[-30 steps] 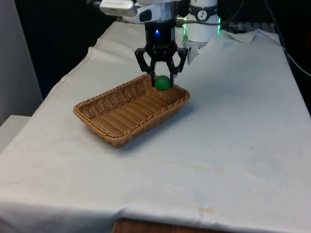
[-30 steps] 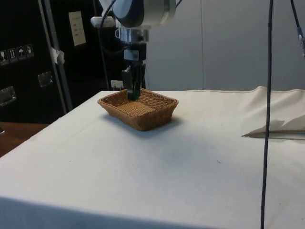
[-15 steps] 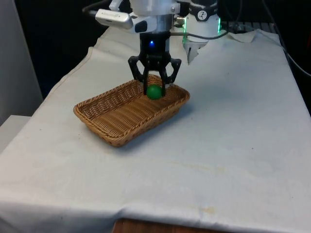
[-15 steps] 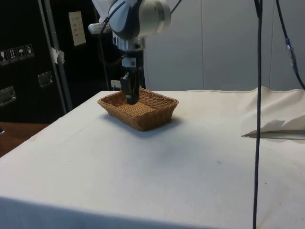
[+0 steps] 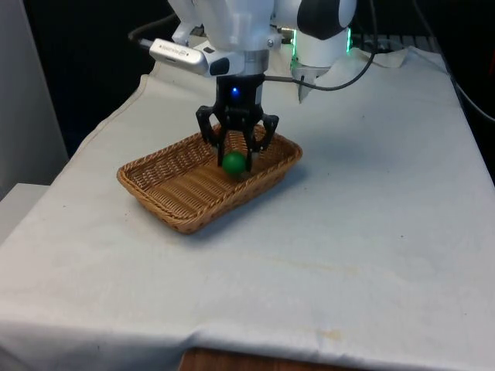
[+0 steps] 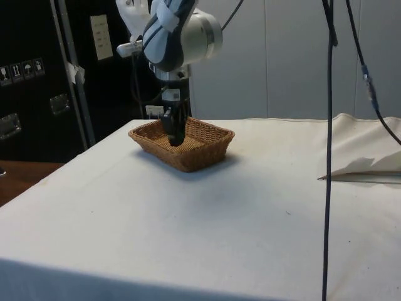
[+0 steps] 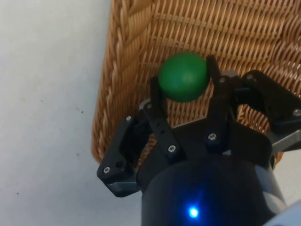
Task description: Pick up the ball and place it into the basket.
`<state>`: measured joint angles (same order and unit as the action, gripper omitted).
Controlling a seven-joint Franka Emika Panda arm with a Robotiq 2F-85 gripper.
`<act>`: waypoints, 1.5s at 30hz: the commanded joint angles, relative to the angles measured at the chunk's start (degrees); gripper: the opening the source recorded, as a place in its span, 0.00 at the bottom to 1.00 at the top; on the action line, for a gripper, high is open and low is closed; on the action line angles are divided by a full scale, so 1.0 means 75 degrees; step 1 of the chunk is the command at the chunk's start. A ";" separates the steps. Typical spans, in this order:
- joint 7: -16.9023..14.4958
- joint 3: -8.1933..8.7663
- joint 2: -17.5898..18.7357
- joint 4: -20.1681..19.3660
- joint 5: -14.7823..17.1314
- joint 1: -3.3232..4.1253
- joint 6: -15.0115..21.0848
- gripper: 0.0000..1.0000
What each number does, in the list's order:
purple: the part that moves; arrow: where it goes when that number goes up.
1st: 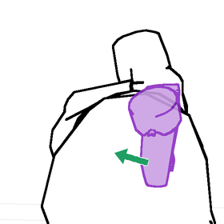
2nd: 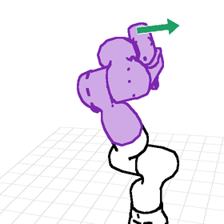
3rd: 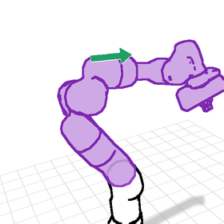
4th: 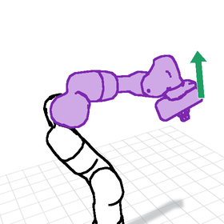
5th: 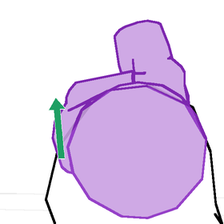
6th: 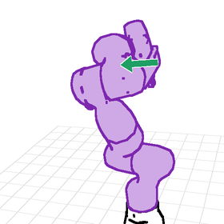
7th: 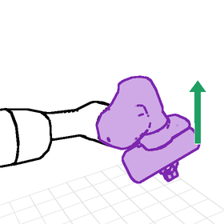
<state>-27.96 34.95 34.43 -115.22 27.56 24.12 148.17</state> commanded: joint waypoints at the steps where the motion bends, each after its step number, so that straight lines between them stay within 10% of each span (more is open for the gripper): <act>1: 0.0000 0.0000 0.0015 0.0000 0.0000 0.0000 0.0008 0.03; 7: -0.0023 -0.0023 0.0008 0.0008 0.0031 -0.0023 0.0015 0.04; 11: -0.0023 -0.0015 0.0000 0.0008 0.0023 -0.0015 0.0008 0.25; 14: -0.0015 -0.0008 0.0000 0.0008 0.0015 -0.0008 0.0000 0.63; 19: 0.0000 0.0000 0.0023 0.0008 0.0000 0.0000 0.0008 1.00; 28: 0.0000 0.0031 -0.0023 0.0008 0.0000 0.0015 0.0000 1.00; 32: 0.0061 0.0252 -0.0443 -0.0191 -0.0222 0.0176 -0.0191 1.00; 43: 0.0099 0.0229 -0.1215 -0.0558 -0.0512 0.0130 -0.0298 1.00; 45: 0.0283 0.0344 -0.1581 -0.0795 -0.0772 0.0244 -0.0390 1.00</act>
<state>-26.76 36.73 23.20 -120.61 22.80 25.15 145.53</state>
